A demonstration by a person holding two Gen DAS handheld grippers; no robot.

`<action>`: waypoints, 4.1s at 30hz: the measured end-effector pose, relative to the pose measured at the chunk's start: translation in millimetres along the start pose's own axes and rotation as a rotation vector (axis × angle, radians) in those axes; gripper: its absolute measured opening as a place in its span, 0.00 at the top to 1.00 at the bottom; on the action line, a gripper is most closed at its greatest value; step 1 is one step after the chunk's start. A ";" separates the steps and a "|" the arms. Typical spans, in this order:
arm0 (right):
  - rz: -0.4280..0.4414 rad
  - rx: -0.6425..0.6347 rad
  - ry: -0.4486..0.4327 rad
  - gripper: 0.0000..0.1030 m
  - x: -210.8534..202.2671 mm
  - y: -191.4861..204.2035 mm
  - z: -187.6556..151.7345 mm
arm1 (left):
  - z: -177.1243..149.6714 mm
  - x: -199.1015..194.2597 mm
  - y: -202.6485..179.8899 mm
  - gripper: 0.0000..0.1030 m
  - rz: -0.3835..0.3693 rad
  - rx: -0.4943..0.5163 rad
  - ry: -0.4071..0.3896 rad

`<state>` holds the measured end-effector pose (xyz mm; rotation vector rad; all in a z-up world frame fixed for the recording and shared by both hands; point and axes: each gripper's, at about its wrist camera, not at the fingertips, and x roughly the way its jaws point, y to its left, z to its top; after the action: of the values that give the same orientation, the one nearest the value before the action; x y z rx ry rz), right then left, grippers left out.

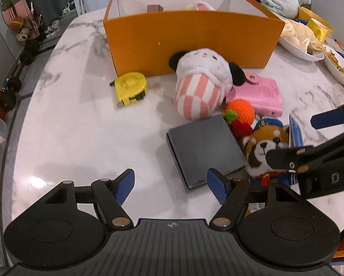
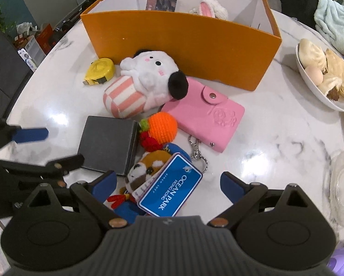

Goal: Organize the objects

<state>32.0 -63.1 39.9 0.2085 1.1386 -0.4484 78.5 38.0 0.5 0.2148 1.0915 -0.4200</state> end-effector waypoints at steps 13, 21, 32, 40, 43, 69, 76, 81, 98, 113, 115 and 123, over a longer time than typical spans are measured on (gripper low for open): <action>-0.008 0.007 0.020 0.06 19.8 0.7 -10.8 | -13.8 7.7 19.0 0.19 -0.020 -0.030 0.020; -0.071 0.017 0.007 0.05 20.0 -31.2 -14.1 | -13.6 3.5 17.2 0.20 -0.060 -0.008 0.016; 0.013 0.111 0.017 0.05 23.0 -45.7 -22.0 | 12.2 18.6 -1.1 0.16 -0.122 0.011 0.030; 0.027 0.124 0.039 0.05 30.1 -52.4 -21.2 | 30.4 37.4 -16.4 0.10 -0.167 -0.048 0.061; 0.034 0.123 0.046 0.05 33.8 -52.4 -19.5 | 31.0 45.4 -21.9 0.10 -0.153 -0.046 0.065; -0.016 -0.076 0.055 0.01 51.1 -12.9 -37.3 | 14.8 50.3 -7.1 0.06 -0.013 0.033 0.117; -0.016 -0.062 0.074 0.01 49.5 -11.8 -42.9 | 16.3 53.5 -12.0 0.00 -0.005 0.028 0.118; -0.042 -0.066 0.048 0.01 46.9 -5.5 -53.0 | 17.9 57.7 -17.2 0.00 -0.006 0.032 0.120; -0.090 0.047 0.009 0.01 40.2 -16.0 -69.2 | 10.5 57.6 -19.1 0.00 -0.006 0.029 0.123; -0.146 0.167 0.005 0.01 37.9 -12.2 -75.7 | 8.4 57.0 -20.9 0.00 -0.020 0.047 0.110; -0.150 0.174 -0.013 0.01 37.5 -10.3 -78.9 | 8.1 56.7 -21.3 0.00 -0.021 0.050 0.110; -0.164 0.188 -0.085 0.01 36.4 -9.2 -87.2 | 6.5 55.0 -22.1 0.00 -0.023 0.050 0.109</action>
<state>-31.7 -46.5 -28.5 0.2577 1.0341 -0.7048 95.9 3.4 -44.9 0.2724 1.1917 -0.4609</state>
